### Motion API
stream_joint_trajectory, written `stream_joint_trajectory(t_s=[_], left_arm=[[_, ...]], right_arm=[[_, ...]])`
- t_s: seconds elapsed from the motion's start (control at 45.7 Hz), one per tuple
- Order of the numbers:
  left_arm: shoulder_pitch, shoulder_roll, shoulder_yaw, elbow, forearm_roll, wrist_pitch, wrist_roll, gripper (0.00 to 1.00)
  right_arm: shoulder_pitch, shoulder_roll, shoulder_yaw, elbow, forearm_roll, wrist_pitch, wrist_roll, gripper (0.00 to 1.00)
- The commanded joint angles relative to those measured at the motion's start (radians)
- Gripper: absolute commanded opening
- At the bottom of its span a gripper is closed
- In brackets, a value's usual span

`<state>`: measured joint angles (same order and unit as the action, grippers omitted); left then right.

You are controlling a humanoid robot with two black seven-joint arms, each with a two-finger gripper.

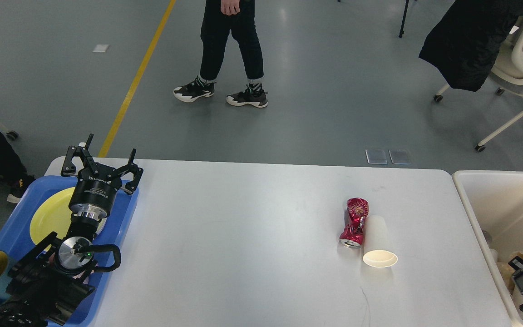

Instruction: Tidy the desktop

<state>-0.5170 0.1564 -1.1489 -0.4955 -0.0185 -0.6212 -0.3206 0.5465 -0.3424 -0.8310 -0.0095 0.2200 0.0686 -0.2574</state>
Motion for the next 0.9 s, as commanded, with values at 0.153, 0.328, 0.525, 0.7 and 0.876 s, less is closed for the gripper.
stream_joint_trajectory(t_s=[0.153, 0.328, 0.525, 0.7, 0.876], left_arm=[[0.0, 0.0, 0.0, 0.0, 0.0, 0.0, 0.0, 0.96], [0.0, 0.0, 0.0, 0.0, 0.0, 0.0, 0.0, 0.96], [0.0, 0.0, 0.0, 0.0, 0.0, 0.002, 0.0, 0.96], [0.0, 0.0, 0.0, 0.0, 0.0, 0.001, 0.0, 0.96], [0.0, 0.0, 0.0, 0.0, 0.0, 0.001, 0.0, 0.96]], right_arm=[[0.0, 0.02, 0.003, 0.013, 0.002, -0.069, 0.004, 1.0], [0.012, 0.011, 0.003, 0.04, 0.002, -0.067, 0.007, 1.0], [0.041, 0.002, 0.001, 0.085, -0.001, -0.056, 0.009, 1.0], [0.165, -0.105, 0.001, 0.236, -0.016, -0.035, 0.007, 1.0], [0.395, -0.205, -0.025, 0.495, -0.109, -0.027, -0.006, 1.0]])
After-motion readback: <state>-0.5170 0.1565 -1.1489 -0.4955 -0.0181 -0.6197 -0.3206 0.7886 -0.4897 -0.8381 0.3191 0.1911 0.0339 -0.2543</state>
